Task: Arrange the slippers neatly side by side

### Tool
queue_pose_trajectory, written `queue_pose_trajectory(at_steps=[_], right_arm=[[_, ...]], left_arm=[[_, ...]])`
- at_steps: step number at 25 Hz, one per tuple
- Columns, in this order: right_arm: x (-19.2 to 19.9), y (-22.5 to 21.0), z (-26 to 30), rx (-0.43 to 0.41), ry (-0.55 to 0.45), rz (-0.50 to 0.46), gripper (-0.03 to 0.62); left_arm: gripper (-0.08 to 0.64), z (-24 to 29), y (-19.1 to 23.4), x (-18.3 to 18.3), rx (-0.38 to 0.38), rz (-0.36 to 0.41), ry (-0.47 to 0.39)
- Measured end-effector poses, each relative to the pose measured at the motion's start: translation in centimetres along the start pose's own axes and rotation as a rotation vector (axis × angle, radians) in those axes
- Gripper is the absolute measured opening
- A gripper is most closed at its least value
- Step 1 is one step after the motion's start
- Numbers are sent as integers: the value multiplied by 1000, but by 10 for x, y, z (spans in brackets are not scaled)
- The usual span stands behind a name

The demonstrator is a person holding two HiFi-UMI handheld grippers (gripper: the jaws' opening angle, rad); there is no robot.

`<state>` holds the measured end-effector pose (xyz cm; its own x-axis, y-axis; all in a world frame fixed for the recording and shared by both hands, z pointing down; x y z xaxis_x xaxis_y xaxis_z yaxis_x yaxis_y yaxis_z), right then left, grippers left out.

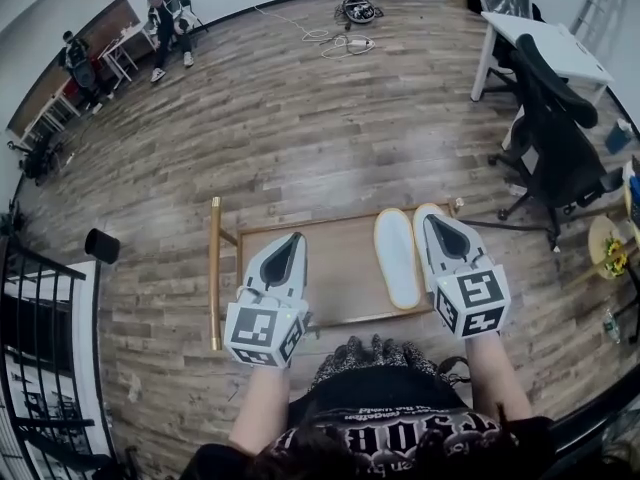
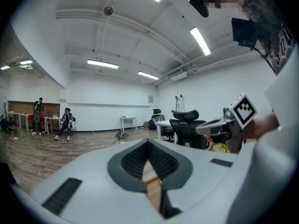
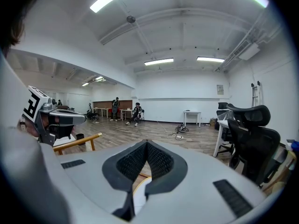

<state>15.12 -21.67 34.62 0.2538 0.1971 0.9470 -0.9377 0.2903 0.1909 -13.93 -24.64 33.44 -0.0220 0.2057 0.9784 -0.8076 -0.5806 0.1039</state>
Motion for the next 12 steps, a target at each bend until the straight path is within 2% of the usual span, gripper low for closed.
queue_pose_trajectory(at_steps=[12], right_arm=[[0, 2, -10, 18, 6, -21, 3]], left_arm=[[-9, 3, -7, -2, 40, 10, -1]])
Point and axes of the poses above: the fingertips, and each gripper's own axes: z forward along the fingers, y to its left, x out of its underside, the point moved 10 cm from there along -z, backward along the fingers, and after that the axes turned 10 degrees about -z, right-handed, at the moved point
